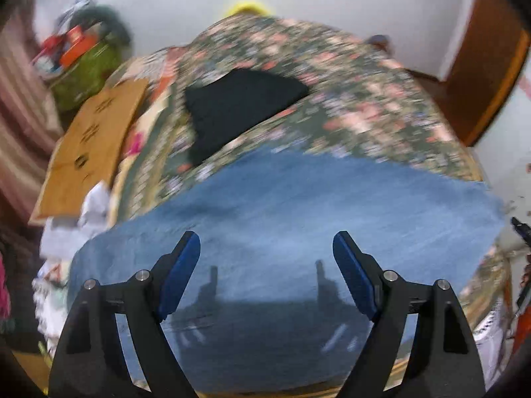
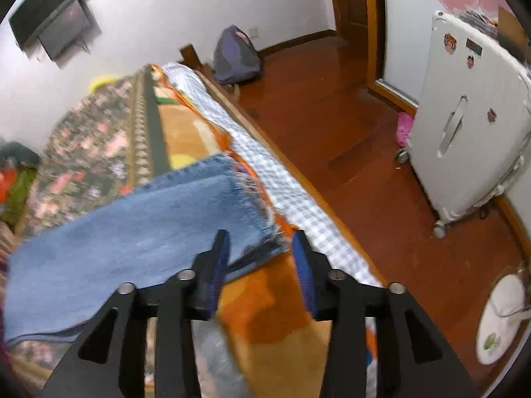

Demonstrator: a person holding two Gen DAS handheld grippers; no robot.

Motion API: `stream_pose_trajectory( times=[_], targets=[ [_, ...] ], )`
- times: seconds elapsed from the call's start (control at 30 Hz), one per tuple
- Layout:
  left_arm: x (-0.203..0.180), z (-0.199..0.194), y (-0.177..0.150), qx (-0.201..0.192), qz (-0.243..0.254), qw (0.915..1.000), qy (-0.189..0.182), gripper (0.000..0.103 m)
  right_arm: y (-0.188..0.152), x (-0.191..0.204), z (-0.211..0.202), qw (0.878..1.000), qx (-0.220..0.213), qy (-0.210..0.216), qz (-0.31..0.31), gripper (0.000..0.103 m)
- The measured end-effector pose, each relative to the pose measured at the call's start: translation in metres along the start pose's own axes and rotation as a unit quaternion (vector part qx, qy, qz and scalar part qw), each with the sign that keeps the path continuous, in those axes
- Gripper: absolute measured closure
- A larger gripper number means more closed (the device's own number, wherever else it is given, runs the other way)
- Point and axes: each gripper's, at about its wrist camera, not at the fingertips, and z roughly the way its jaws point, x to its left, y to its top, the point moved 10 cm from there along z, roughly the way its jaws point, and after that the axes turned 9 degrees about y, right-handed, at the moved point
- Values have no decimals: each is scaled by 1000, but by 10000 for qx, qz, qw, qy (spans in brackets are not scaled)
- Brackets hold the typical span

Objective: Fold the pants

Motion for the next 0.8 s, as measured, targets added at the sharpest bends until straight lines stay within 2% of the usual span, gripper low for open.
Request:
stream_pose_trajectory(
  times=[0.07,0.13,0.23,0.47,0.53,0.63,0.7,0.8],
  targets=[
    [-27,-3,9,-92,175,9996,-192,21,-6,8,-4,9998,-84,183,83,45],
    [-55,1,12,-115,386,9987,-314,21,-14,16,2,9990,-53,372,259,41],
    [-90,14,7,25,667,9966,-475,22,-25,20,16,9964,56,607,595,41],
    [-145,39,-22,506,1114,9889,-843,55,-29,17,50,9921,198,728,998,41],
    [-153,45,-29,604,1178,9872,-889,56,-27,15,55,9912,259,764,1054,41],
    [-159,49,-29,530,1194,9877,-856,56,-24,12,59,9906,181,813,1083,39],
    [-160,50,-26,541,1131,9880,-904,56,-21,11,60,9902,111,844,1108,41],
    [-161,53,-24,525,1091,9885,-907,56,-15,8,60,9901,-30,818,1144,56]
  ],
)
